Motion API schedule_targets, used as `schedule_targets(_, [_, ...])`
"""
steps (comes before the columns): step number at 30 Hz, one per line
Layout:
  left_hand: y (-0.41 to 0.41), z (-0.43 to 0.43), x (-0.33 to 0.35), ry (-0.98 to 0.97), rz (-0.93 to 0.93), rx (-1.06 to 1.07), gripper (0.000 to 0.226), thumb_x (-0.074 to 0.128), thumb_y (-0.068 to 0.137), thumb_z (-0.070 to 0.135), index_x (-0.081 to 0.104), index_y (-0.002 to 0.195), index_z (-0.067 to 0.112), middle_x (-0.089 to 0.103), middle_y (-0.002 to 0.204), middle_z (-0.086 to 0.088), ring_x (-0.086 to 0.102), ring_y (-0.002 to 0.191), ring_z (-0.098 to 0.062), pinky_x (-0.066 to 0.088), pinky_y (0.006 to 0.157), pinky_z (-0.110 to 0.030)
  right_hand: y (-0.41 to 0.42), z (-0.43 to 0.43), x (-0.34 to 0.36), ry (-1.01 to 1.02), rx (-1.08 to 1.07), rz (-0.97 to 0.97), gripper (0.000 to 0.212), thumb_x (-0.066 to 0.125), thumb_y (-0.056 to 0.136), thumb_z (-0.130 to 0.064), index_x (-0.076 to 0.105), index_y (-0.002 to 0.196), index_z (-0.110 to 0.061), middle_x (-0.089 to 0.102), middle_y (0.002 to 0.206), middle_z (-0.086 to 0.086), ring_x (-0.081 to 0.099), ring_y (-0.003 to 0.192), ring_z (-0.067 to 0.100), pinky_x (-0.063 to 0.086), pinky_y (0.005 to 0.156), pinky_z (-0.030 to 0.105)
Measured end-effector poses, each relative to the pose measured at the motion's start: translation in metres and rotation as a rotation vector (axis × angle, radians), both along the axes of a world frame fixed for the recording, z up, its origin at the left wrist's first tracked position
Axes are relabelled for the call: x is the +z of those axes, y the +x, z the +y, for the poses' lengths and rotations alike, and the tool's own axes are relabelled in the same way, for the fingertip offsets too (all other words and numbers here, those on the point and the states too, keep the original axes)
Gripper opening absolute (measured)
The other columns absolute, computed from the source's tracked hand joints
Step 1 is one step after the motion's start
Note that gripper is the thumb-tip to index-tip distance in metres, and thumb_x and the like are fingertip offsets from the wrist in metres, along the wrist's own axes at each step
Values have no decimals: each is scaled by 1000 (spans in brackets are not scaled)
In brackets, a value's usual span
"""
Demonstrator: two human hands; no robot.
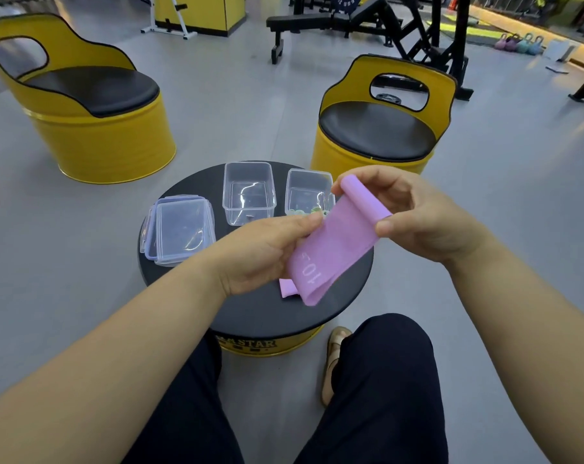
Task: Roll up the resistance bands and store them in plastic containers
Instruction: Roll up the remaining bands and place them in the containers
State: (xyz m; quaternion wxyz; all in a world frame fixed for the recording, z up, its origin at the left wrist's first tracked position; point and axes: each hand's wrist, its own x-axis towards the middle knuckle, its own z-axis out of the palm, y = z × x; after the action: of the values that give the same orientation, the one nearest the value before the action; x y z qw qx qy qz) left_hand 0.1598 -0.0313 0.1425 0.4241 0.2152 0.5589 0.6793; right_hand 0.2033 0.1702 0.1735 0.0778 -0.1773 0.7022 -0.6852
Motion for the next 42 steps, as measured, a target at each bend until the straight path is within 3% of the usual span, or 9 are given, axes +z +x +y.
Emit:
schedule_targets(3, [-6,-3,-8,16,36,88,18,70,78,23,58,89,16,63,82,-3,62,67,-16,52,55,-23,-3,5,-6,-32,-13,-19,59,89,49,-39,69,103,-24,67,106,-7,60,96,15,49,76,26])
schedule_targets(5, [-10,-5,-14,28,12,131,14,68,71,17,56,78,19,65,78,0,62,64,-13,51,55,-21,-5,8,-12,-54,-52,-45,60,90,47,-40,70,102,-25,68,106,-7,55,94,19,45,74,28])
schedule_targets(8, [-13,-8,-20,56,-15,144,10,66,70,14,60,67,21,67,73,2,63,64,-12,53,57,-22,-6,10,-20,-91,-88,-78,60,90,46,-40,71,101,-26,68,107,-7,59,94,14,49,73,25])
schedule_targets(12, [-14,-10,-22,74,-4,176,21,73,70,5,54,74,15,68,75,-2,66,65,-16,55,57,-24,-7,14,-28,-123,-122,-112,66,91,44,-41,68,104,-23,68,108,-6,61,94,12,51,70,24])
schedule_targets(17, [-15,-12,-22,63,-4,289,14,67,64,12,58,74,16,70,71,-2,66,60,-14,55,56,-23,-7,16,-32,-153,-159,-127,77,91,44,-41,61,111,-16,69,106,-6,62,90,11,53,68,22])
schedule_targets(21, [-16,-14,-21,-10,6,368,18,68,72,1,62,83,14,71,69,-1,69,62,-13,56,57,-23,-5,19,-40,-134,-185,-149,76,92,42,-39,63,109,-18,69,107,-5,63,95,12,55,73,25])
schedule_targets(34, [-14,-21,-48,-209,-2,159,34,61,75,-18,63,91,12,72,72,-1,69,65,-12,56,63,-21,-4,9,-42,-35,-104,-123,77,92,42,-39,61,108,-14,70,104,-6,65,97,12,52,78,22])
schedule_targets(39, [-16,-24,-60,-260,18,162,37,63,74,-19,62,94,13,70,76,-3,67,68,-15,55,65,-22,-5,4,-36,243,-75,-93,55,84,53,-12,64,104,-21,71,97,-7,66,90,13,53,76,21])
schedule_targets(42, [-17,-29,-61,-290,20,136,40,62,75,-19,62,101,12,70,79,-4,67,70,-14,54,64,-22,-6,3,-30,496,-59,-9,47,85,59,-19,65,101,-28,65,106,2,61,97,22,54,77,24])
